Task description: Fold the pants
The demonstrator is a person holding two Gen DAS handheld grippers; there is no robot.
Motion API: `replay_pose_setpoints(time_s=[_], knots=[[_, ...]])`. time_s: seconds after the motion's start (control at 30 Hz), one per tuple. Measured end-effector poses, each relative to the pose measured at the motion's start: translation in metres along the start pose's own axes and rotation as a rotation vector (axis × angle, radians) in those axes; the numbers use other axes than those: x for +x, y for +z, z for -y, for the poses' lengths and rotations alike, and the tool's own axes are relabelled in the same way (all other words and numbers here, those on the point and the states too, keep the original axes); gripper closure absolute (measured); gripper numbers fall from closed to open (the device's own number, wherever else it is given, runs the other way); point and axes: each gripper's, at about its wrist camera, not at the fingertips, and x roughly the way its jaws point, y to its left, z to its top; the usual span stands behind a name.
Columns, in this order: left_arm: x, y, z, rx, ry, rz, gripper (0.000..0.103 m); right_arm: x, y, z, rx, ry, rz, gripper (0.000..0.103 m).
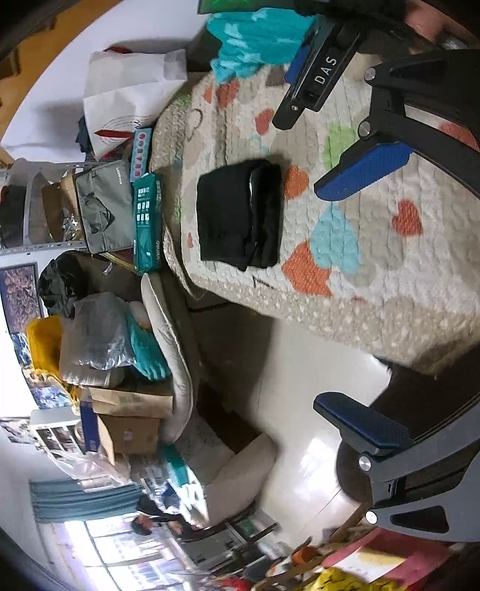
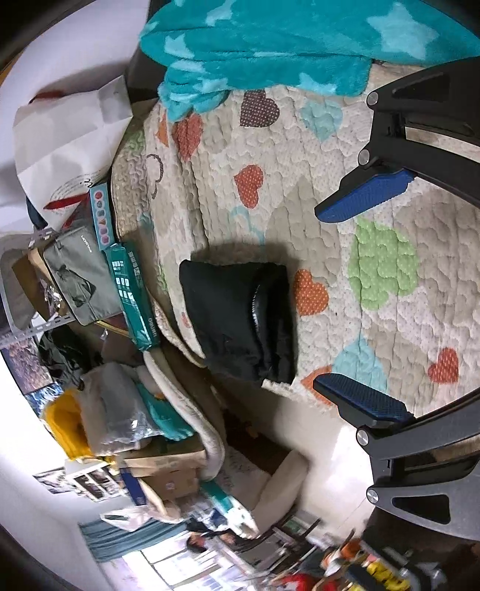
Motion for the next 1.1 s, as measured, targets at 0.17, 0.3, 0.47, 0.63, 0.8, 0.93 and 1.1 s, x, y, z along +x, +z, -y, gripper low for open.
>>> replay_pose_setpoints(time_s=[0.17, 0.3, 0.47, 0.63, 0.8, 0.93, 1.1], knots=[[0.013, -0.002, 0.007, -0.021, -0.052, -0.048, 0.0, 0.002, -0.005, 0.006, 0.0, -0.052, 0.007, 0.011], [0.033, -0.006, 0.0, -0.054, -0.06, -0.062, 0.0, 0.016, -0.013, 0.009, -0.009, -0.077, -0.014, 0.011], [0.074, -0.009, -0.002, -0.063, -0.061, -0.118, 0.0, 0.028, -0.021, 0.017, -0.037, -0.135, -0.018, 0.011], [0.113, -0.012, 0.009, -0.036, -0.067, -0.168, 0.0, 0.035, -0.017, 0.024, -0.029, -0.167, 0.0, 0.011], [0.135, -0.008, 0.019, 0.026, -0.061, -0.155, 0.0, 0.041, -0.023, 0.023, -0.066, -0.193, -0.006, 0.011], [0.15, 0.001, 0.02, 0.027, -0.1, -0.193, 0.0, 0.038, -0.024, 0.019, -0.109, -0.234, 0.003, 0.011], [0.15, 0.007, 0.003, -0.025, -0.163, -0.177, 0.0, 0.042, -0.002, 0.005, -0.128, -0.281, 0.004, 0.011]])
